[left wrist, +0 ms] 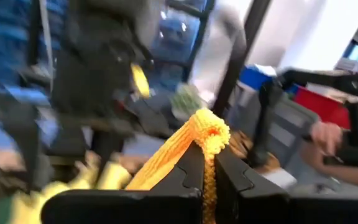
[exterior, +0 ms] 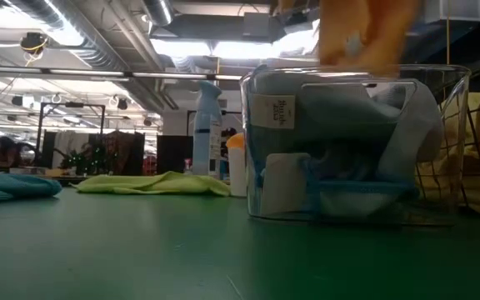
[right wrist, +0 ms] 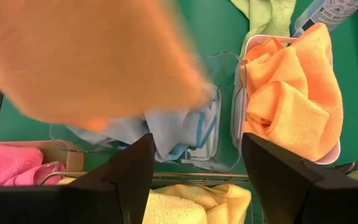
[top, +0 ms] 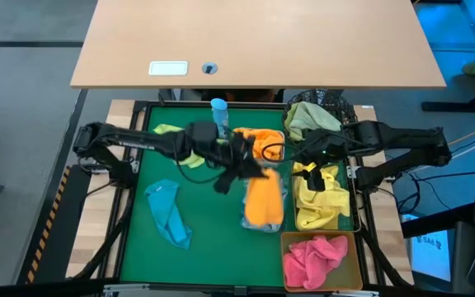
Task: Sort microfiber towel by color & place in baskets
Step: Put the orange towel into the white bin
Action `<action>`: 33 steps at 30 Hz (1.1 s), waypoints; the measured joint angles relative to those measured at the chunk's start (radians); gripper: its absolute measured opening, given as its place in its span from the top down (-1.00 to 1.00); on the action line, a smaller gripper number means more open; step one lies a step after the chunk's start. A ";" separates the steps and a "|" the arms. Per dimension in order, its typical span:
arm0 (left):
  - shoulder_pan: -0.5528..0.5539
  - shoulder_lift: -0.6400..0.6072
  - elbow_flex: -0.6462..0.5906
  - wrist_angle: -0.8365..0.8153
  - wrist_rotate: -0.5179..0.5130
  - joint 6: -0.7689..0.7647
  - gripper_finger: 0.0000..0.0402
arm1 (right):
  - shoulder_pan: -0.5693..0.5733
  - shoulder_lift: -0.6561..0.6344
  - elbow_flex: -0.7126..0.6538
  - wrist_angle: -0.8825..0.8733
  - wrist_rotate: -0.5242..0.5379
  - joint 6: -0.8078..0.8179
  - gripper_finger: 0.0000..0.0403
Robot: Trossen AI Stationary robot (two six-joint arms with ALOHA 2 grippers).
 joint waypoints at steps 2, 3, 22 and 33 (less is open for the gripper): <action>0.034 0.000 0.037 0.001 0.000 0.024 0.98 | 0.000 -0.003 0.000 -0.006 0.000 0.000 -0.20; 0.051 0.000 0.054 0.001 0.000 0.033 0.98 | 0.000 -0.004 0.000 -0.008 0.000 0.000 -0.20; 0.359 0.035 0.118 -0.136 -0.107 0.107 0.98 | 0.000 -0.004 0.000 -0.008 0.000 -0.001 -0.20; 0.374 0.075 0.117 -0.284 -0.142 0.158 0.98 | 0.000 -0.004 0.000 -0.013 0.000 -0.001 -0.20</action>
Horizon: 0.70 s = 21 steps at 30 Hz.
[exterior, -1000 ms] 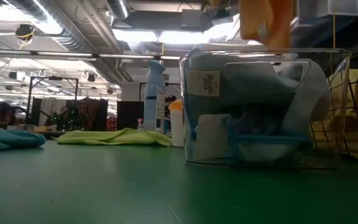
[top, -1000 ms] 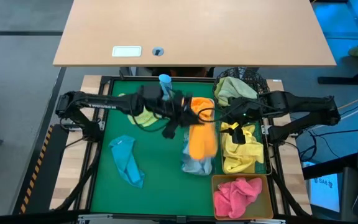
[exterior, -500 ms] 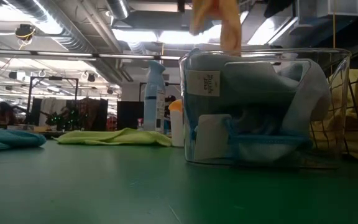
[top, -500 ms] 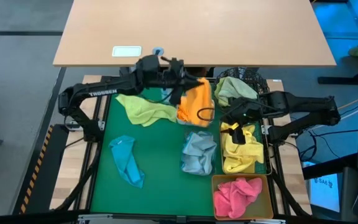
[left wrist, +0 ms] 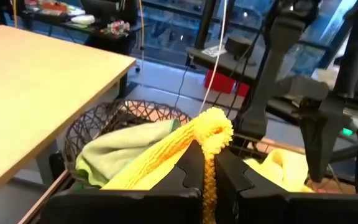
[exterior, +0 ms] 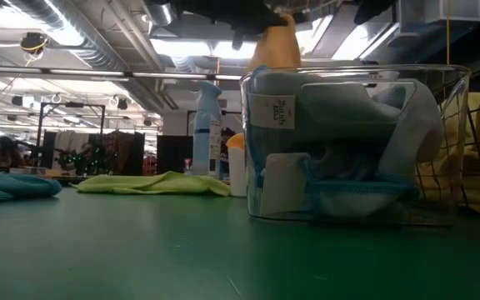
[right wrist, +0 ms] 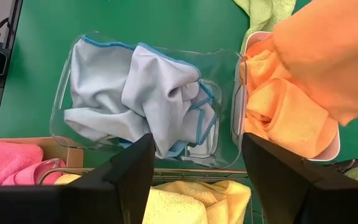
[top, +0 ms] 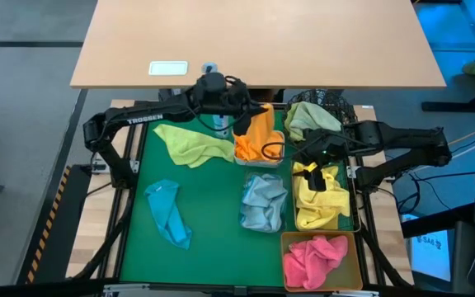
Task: Sort microfiber towel by color & place in baskets
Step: Put the orange towel into the white bin
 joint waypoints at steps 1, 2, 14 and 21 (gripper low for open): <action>-0.003 0.000 0.000 -0.009 0.002 0.006 0.98 | 0.000 0.000 0.000 0.000 0.000 0.000 -0.20; -0.006 0.001 0.000 -0.014 0.004 0.009 0.98 | 0.000 0.000 0.000 0.000 0.000 0.000 -0.20; -0.055 -0.028 0.000 0.109 0.038 0.028 0.98 | 0.000 0.000 0.000 0.000 0.000 0.000 -0.20; -0.073 -0.036 0.000 0.095 0.078 0.022 0.98 | 0.000 0.000 0.000 0.000 0.000 0.000 -0.20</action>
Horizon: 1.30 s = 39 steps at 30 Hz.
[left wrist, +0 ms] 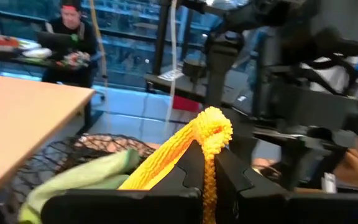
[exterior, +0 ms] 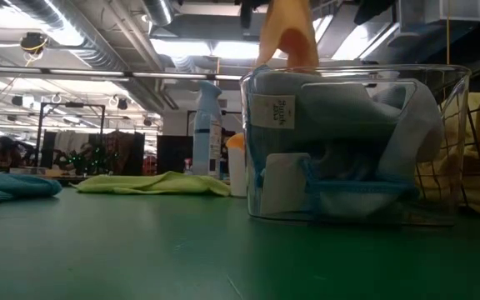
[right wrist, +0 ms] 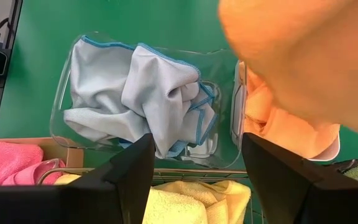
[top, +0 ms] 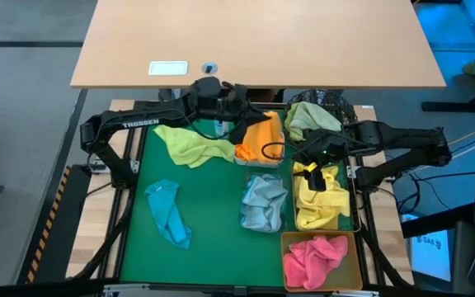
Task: Sort microfiber towel by color & place in baskets
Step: Put the orange towel into the white bin
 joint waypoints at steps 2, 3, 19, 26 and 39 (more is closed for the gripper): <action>-0.012 0.000 0.000 -0.018 0.013 -0.001 0.98 | 0.000 0.000 0.000 0.000 0.000 0.000 -0.20; -0.018 0.000 0.000 -0.035 0.015 -0.001 0.98 | 0.000 0.000 0.000 0.000 0.000 0.000 -0.20; -0.037 0.010 0.001 -0.240 -0.334 0.173 0.98 | 0.000 0.000 0.000 0.001 0.000 0.000 -0.20; -0.037 0.010 0.001 -0.330 -0.505 0.219 0.98 | 0.000 0.000 0.000 0.007 0.001 0.000 -0.20; -0.042 0.020 0.001 -0.313 -0.441 0.207 0.98 | -0.112 0.008 -0.185 0.284 0.183 -0.089 -0.20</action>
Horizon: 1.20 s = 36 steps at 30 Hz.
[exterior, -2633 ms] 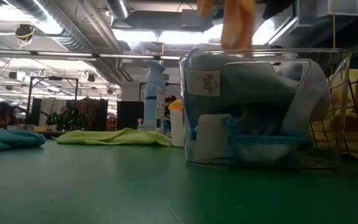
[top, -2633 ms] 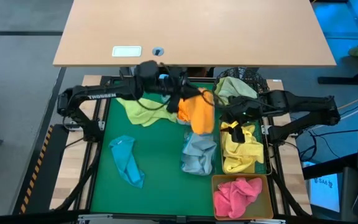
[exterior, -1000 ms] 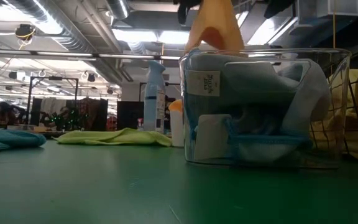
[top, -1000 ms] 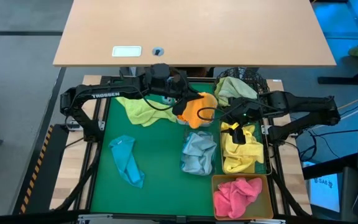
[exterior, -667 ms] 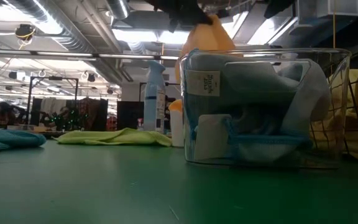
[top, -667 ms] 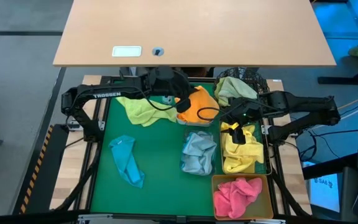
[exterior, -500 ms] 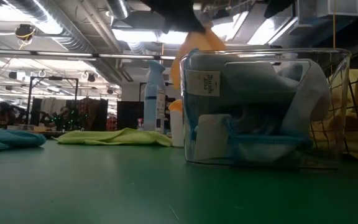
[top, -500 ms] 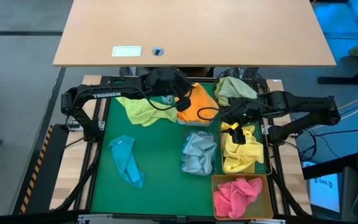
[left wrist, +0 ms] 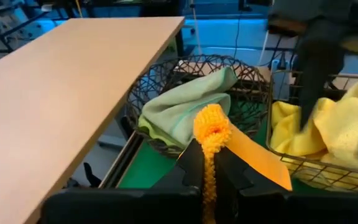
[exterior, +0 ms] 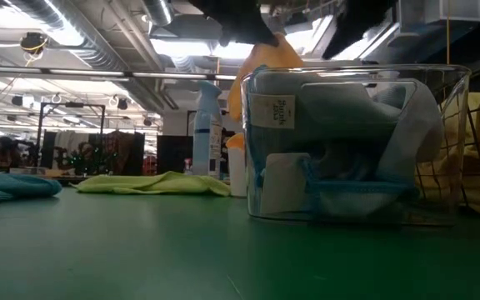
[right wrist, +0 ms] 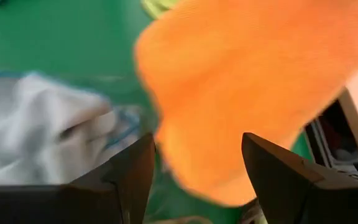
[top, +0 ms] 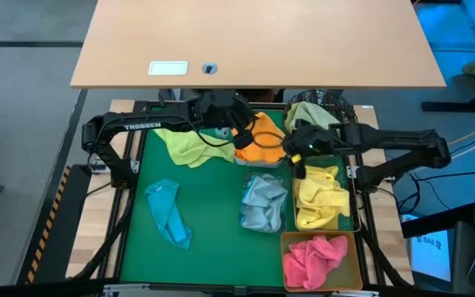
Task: Sort microfiber towel by color & place in baskets
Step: Put the orange towel into the white bin
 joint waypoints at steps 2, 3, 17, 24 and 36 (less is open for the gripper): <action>-0.004 0.008 0.000 -0.002 0.005 -0.006 0.98 | -0.048 0.000 -0.045 0.068 0.000 0.000 -0.20; -0.006 0.021 0.000 0.001 0.012 -0.008 0.98 | -0.073 0.001 -0.068 0.103 -0.001 0.000 -0.20; -0.020 0.181 -0.001 0.018 0.053 -0.021 0.98 | -0.282 0.069 -0.351 0.508 -0.239 0.002 -0.20; -0.019 0.251 0.000 -0.016 0.049 -0.021 0.98 | -0.281 0.163 -0.354 0.528 -0.245 0.002 -0.20; 0.005 0.409 0.001 -0.014 0.050 -0.015 0.98 | -0.281 0.182 -0.354 0.507 -0.242 0.004 -0.20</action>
